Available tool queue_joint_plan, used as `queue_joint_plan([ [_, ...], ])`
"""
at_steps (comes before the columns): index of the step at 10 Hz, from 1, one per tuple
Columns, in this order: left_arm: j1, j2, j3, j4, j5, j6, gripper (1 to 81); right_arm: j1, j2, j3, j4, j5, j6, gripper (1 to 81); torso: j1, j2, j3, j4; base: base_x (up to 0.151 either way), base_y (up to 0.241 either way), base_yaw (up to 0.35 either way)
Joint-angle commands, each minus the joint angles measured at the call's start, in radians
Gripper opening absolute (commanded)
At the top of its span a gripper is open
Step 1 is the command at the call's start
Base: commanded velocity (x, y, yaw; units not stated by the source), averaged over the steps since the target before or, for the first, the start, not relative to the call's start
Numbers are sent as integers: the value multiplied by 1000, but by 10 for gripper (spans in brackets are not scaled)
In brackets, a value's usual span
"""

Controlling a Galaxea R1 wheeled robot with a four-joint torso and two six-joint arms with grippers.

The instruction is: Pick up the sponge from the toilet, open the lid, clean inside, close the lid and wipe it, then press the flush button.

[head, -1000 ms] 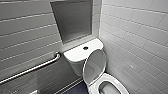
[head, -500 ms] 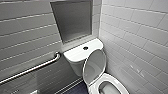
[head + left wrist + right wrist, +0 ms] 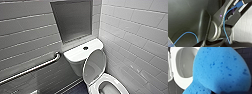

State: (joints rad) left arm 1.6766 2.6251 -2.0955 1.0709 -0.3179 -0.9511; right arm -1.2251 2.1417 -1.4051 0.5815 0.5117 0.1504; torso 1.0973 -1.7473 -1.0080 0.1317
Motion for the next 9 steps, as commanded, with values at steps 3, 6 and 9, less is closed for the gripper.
queue_joint_plan([
  [3,21,-16,11,24,26,3,811,-15,-117,194,-20,-40,-67,10,0,0,0,0,0,0,0],
  [6,19,-11,11,26,26,6,811,52,-190,366,0,-5,-178,10,0,0,0,0,0,0,0],
  [9,16,4,-11,26,26,8,811,164,-181,401,4,-24,-190,10,0,0,0,0,0,0,0],
])
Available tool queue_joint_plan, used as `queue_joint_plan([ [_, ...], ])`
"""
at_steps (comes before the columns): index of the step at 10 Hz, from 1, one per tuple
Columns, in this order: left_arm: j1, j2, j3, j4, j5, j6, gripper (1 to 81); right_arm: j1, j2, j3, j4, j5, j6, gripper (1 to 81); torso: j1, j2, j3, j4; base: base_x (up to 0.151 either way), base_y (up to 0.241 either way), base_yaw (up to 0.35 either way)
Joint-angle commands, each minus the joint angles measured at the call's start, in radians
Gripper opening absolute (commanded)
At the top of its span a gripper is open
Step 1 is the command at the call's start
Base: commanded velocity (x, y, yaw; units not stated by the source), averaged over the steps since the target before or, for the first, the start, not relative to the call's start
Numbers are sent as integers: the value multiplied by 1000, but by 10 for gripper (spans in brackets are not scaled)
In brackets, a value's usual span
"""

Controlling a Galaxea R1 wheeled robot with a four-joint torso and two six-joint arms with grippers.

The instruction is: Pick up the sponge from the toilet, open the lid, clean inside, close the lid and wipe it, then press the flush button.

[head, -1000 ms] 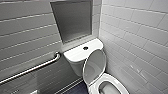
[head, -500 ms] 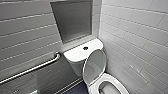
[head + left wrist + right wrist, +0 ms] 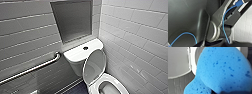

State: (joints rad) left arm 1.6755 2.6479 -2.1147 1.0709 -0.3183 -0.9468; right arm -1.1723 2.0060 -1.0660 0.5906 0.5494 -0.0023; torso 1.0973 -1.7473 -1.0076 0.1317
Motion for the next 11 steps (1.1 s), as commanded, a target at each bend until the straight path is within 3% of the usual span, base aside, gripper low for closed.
queue_joint_plan([
  [1,17,-21,8,24,27,2,811,179,-14,48,12,-91,-50,10,0,0,0,0,0,0,0],
  [4,17,-25,8,23,27,0,811,346,124,-107,86,-270,-80,10,0,0,0,0,0,0,0],
  [7,17,-21,8,17,27,0,811,486,277,-369,138,-449,-80,10,0,0,0,0,0,0,0],
  [11,17,-9,-2,20,27,0,811,622,387,-547,199,-532,-79,10,0,0,0,0,0,0,0],
])
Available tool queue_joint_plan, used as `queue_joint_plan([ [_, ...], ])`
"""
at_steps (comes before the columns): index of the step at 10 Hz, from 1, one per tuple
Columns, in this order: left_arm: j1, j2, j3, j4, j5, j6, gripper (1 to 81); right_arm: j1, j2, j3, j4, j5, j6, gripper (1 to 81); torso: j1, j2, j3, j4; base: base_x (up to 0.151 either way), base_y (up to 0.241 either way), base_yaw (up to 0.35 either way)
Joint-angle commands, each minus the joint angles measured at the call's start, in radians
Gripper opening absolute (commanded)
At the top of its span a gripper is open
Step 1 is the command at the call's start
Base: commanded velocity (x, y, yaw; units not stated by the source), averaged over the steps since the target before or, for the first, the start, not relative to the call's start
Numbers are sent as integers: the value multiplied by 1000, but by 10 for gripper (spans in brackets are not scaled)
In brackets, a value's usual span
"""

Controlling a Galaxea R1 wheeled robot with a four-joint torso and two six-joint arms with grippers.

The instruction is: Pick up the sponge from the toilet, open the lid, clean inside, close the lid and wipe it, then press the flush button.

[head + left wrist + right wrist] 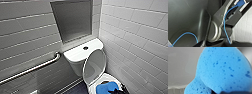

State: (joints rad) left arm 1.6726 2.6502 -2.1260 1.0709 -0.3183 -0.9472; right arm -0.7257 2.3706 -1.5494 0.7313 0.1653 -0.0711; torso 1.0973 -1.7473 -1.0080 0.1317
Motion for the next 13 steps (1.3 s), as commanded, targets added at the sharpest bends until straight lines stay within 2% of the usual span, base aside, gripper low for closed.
queue_joint_plan([
  [1,20,-10,7,20,27,1,811,211,47,-96,83,-152,-10,10,0,0,0,0,0,0,0],
  [4,20,-8,-5,14,27,1,811,257,169,-284,137,-230,-9,10,0,0,0,0,0,0,0],
  [9,20,-5,-6,12,27,-2,811,254,429,-653,120,-337,-9,10,0,0,0,0,0,0,0],
  [11,20,-4,-6,12,27,-2,811,226,492,-737,116,-363,-9,10,0,0,0,0,0,0,0],
  [13,20,-1,-6,14,28,-2,811,188,498,-715,109,-362,-9,10,0,0,0,0,0,0,0],
])
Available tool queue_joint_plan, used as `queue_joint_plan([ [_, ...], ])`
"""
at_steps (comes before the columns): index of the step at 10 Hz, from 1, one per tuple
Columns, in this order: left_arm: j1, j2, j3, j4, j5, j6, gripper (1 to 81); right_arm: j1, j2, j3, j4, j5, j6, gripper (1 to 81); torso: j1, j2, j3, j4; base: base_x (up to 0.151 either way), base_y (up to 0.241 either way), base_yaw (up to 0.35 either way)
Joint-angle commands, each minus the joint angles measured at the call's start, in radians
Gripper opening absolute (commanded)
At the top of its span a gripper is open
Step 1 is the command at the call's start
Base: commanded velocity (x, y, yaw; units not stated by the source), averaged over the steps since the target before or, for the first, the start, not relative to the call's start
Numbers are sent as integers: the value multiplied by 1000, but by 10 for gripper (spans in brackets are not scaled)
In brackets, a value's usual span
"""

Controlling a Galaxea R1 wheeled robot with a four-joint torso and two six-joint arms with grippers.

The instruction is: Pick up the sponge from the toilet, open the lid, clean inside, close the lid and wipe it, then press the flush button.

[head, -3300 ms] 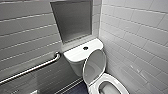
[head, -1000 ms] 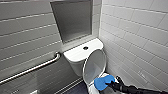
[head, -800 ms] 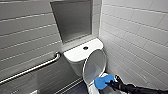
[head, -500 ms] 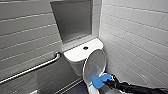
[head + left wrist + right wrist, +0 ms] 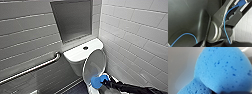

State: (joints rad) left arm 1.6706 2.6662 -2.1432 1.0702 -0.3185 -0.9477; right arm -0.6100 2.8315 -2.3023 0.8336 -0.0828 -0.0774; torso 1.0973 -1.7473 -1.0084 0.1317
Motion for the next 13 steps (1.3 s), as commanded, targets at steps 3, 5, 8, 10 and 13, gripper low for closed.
queue_joint_plan([
  [3,22,-17,9,19,29,-2,811,31,-24,198,2,-91,-2,10,0,0,0,0,0,0,0],
  [5,21,-17,8,19,29,0,811,14,-27,221,-1,-91,-2,10,0,0,0,0,0,0,0],
  [8,22,-15,0,19,27,0,811,-3,-22,241,-1,-89,-2,10,0,0,0,0,0,0,0],
  [10,22,-15,0,20,27,0,811,-43,-53,270,-2,-88,-2,10,0,0,0,0,0,0,0],
  [13,22,-14,0,22,27,1,811,-133,-238,481,-13,15,-4,10,0,0,0,0,0,0,0],
])
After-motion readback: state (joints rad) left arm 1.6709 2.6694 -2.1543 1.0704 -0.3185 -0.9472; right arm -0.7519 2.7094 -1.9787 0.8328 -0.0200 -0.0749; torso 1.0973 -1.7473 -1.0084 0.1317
